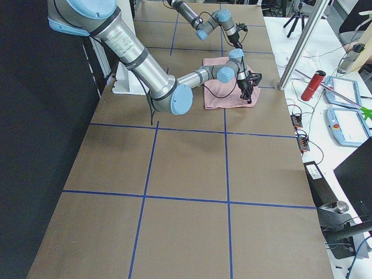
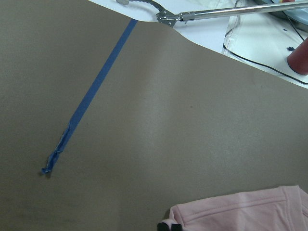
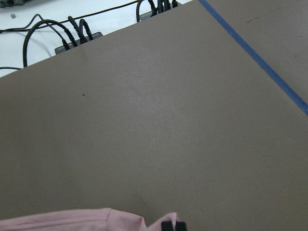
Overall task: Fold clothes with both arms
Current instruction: 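Release the hem at the collar with both grippers and raise them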
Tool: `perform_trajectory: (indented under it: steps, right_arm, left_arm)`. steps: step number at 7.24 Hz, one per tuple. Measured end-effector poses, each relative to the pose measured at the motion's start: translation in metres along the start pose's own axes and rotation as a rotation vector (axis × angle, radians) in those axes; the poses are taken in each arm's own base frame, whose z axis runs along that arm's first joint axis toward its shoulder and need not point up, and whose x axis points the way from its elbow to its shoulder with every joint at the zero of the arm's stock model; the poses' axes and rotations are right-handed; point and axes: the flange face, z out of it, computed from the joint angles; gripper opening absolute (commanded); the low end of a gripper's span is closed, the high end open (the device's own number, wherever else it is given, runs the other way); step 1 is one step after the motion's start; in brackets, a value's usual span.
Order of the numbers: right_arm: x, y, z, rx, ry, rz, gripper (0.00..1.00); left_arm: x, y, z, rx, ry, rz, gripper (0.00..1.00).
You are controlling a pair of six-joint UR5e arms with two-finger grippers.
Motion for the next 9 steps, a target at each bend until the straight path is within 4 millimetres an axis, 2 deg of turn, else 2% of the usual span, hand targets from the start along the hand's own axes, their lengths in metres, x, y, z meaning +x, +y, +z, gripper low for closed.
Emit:
perform_trajectory:
  steps: [1,2,3,5,6,7,8,9]
  right_arm:
    - [0.001,0.001,0.004,-0.002,0.007,-0.001,0.0]
    - [0.001,0.002,0.005,-0.003,0.009,-0.002,0.28]
    - [-0.002,0.002,0.004,-0.003,0.008,-0.002,0.35]
    - [-0.01,0.002,-0.002,-0.004,0.0,-0.002,0.39]
    - [-0.013,0.002,-0.004,-0.004,-0.005,-0.002,0.47]
    - [-0.016,0.002,-0.008,-0.004,-0.012,0.0,0.49]
    - [-0.02,0.003,-0.017,-0.011,-0.031,0.007,0.53]
    - [-0.017,0.012,-0.031,-0.043,-0.07,0.021,0.67]
  left_arm:
    - [0.0,0.0,0.001,0.001,0.008,-0.001,0.09]
    - [0.0,0.0,0.001,0.001,0.016,-0.002,0.21]
    - [-0.001,0.0,0.001,0.002,0.03,-0.002,0.22]
    - [-0.016,0.002,0.0,0.002,0.049,-0.002,0.23]
    - [-0.027,0.005,-0.002,0.001,0.055,0.001,0.27]
    - [-0.039,0.008,-0.004,0.002,0.066,0.004,0.37]
    - [-0.049,0.01,-0.006,0.003,0.086,0.006,0.4]
    - [-0.052,0.012,-0.008,-0.004,0.107,0.008,0.4]
